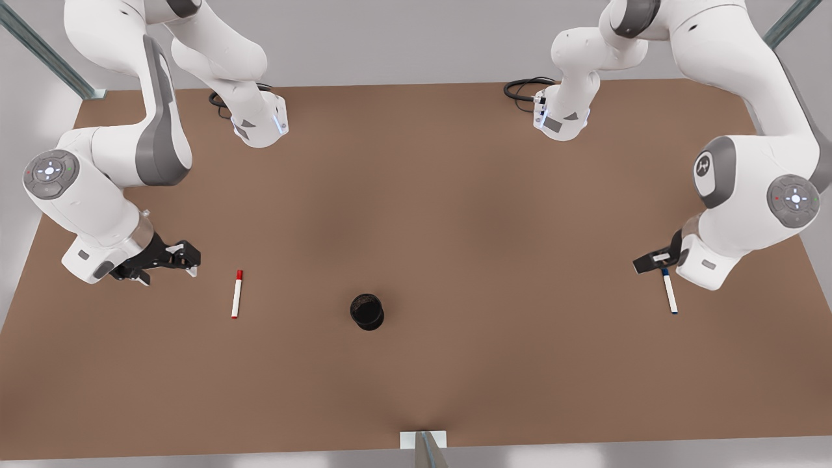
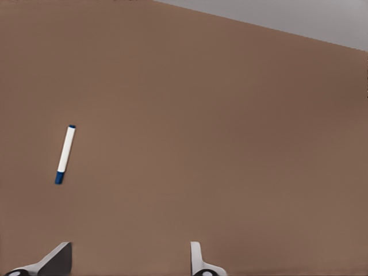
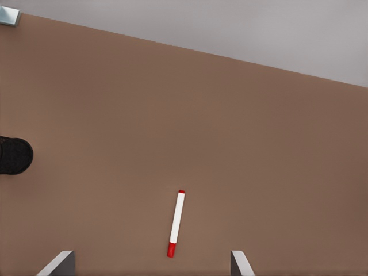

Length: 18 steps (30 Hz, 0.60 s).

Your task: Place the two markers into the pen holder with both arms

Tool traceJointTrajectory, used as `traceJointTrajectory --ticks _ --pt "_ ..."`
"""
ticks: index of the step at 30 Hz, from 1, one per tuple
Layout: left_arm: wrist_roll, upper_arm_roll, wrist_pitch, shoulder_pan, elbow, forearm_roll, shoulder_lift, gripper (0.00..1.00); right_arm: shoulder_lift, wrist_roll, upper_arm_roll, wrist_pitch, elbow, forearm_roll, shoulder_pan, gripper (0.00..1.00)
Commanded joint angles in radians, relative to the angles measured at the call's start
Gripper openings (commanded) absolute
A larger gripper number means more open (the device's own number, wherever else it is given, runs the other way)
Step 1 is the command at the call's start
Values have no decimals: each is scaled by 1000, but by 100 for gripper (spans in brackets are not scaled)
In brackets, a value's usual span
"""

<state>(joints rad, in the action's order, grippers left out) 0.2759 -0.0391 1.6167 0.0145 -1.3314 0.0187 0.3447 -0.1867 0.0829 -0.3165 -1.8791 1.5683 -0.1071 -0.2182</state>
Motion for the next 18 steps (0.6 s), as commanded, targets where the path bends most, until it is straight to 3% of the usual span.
traceJointTrajectory --ticks 1,7,9,12,16,18 --pt "-290 1 20 -2 0 1 7 100 1 -3 -1 2 -1 1 0 100" --pt "-583 8 327 -212 -28 -13 200 100 0 -3 1 0 1 1 0 100" --pt "-710 10 589 -271 -185 -13 229 100 -10 -3 1 -11 -1 1 0 100" --pt "-869 7 836 -341 -357 -16 251 100 -57 -3 8 -58 -1 6 -4 100" --pt "-963 5 901 -386 -368 -66 304 100 -227 3 10 -153 9 0 -1 100" --pt "-966 5 922 -375 -368 -65 338 100 -260 2 10 -294 114 -28 -21 100"
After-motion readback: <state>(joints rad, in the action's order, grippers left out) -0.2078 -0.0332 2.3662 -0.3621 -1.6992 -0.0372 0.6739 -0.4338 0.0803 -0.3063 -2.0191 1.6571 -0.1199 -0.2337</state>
